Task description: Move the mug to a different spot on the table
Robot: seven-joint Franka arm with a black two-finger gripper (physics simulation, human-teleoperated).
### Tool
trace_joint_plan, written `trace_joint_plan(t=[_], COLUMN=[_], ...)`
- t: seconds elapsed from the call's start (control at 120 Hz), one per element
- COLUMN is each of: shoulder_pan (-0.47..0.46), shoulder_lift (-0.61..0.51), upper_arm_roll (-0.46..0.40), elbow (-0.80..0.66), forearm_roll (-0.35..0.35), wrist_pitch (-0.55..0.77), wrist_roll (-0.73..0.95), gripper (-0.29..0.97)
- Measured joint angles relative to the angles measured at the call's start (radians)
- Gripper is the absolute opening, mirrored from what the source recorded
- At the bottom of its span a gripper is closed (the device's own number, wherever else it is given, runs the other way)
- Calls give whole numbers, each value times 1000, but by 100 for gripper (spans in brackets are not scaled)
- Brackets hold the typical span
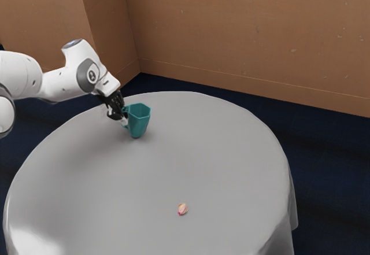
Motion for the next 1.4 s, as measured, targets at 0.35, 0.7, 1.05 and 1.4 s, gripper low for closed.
trace_joint_plan(t=[0.35, 0.7, 1.05, 1.4], shoulder_pan=[-16, -51, -71, -82], shoulder_lift=[-108, -334, -384, -388], upper_arm_roll=[-72, -70, -62, -61], elbow=[-189, -559, -680, -728], forearm_roll=[-257, -470, -580, -731], wrist_pitch=[93, 283, 406, 467], wrist_roll=[47, 110, 165, 233], gripper=[-5, -7, -6, -3])
